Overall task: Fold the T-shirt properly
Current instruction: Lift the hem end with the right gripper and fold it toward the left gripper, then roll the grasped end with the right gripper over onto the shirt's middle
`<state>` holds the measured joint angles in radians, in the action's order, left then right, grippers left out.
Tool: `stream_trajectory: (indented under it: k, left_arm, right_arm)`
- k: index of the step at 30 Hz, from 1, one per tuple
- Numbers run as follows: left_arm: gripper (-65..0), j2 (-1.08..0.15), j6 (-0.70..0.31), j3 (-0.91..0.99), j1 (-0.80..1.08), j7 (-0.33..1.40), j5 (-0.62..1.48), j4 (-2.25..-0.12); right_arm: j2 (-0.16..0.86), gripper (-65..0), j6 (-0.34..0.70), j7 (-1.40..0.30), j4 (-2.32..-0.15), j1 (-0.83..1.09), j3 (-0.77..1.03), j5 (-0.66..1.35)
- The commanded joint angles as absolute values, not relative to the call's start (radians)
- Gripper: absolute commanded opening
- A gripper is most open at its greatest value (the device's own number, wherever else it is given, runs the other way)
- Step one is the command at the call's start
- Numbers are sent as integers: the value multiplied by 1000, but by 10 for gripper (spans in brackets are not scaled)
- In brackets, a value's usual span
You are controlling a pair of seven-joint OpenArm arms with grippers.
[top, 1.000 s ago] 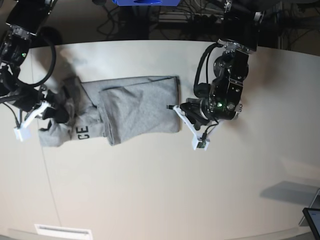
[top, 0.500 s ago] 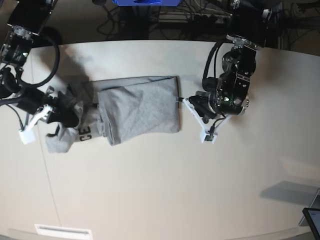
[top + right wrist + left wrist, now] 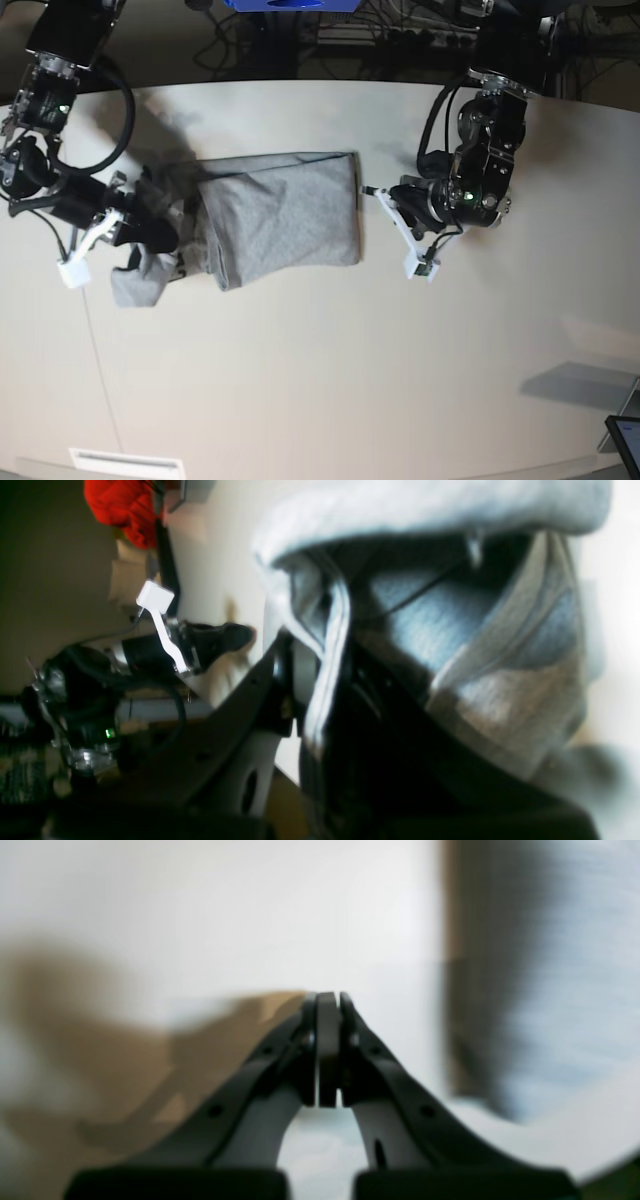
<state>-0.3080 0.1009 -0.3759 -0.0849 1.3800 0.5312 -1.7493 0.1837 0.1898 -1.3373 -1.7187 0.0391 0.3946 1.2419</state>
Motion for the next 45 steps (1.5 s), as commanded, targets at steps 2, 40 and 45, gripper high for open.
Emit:
stream_trajectory:
  k: [2,40,45]
  left_arm:
    - [-650,-311,102,-372,-104,1372,553,-1753]
    - [-650,-285,-36,-87,-1,1319,1001,-1518]
    - [-650,-283,-38,-88,-21,1322,1007,-1518]
  right_arm:
    - [191,-647,193,-1323,-1750,28,383,1314]
    - [173,-647,200,-1331,-1767,42,371,1339]
    - [160,-647,200,-1326,-1759,59,369,1443]
